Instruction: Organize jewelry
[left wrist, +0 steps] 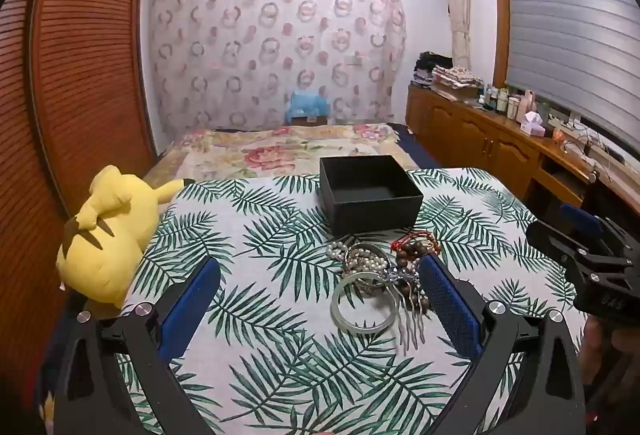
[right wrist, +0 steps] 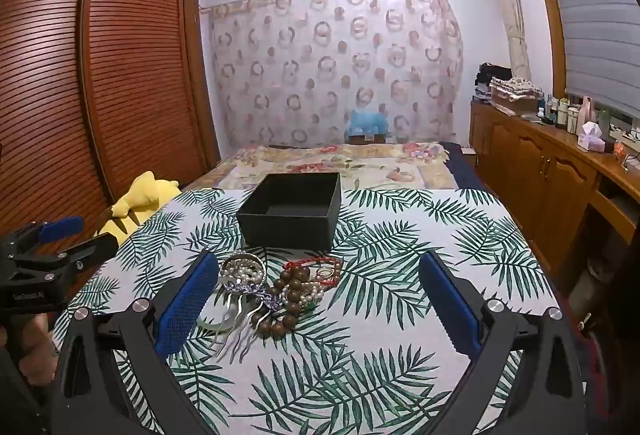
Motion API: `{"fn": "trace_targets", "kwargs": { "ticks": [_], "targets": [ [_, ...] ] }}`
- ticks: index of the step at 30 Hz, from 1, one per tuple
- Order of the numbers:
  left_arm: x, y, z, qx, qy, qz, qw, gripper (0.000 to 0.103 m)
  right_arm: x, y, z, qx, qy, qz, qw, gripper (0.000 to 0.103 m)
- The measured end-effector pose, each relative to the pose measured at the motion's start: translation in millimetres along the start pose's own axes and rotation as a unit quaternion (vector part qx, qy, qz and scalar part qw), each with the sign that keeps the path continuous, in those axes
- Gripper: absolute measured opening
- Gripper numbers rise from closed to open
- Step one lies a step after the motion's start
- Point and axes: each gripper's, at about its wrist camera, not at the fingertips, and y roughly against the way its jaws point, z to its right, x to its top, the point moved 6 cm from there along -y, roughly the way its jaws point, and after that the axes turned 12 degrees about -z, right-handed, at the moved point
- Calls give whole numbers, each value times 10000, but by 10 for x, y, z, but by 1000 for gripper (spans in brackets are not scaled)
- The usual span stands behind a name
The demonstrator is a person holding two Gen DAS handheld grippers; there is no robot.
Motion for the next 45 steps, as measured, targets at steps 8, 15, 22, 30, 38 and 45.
{"fn": "trace_targets", "kwargs": {
  "ticks": [8, 15, 22, 30, 38, 45],
  "targets": [
    [-26, 82, -2, -64, 26, 47, 10000, 96, 2, -3, -17, 27, -29, -2, 10000, 101],
    [-4, 3, -4, -16, 19, -42, 10000, 96, 1, -3, -11, 34, -43, 3, 10000, 101],
    [-4, 3, -6, -18, 22, -40, 10000, 96, 4, -2, -10, 30, -46, 7, 10000, 101],
    [-4, 4, -7, -20, 23, -38, 10000, 96, 7, 1, -10, 35, -44, 8, 10000, 101],
    [-4, 6, -7, -24, 25, -34, 10000, 96, 6, 2, -13, 36, -45, 11, 10000, 100],
    [-4, 5, -7, -21, 23, -32, 10000, 96, 6, 5, -17, 35, -42, 17, 10000, 101]
  ]
}}
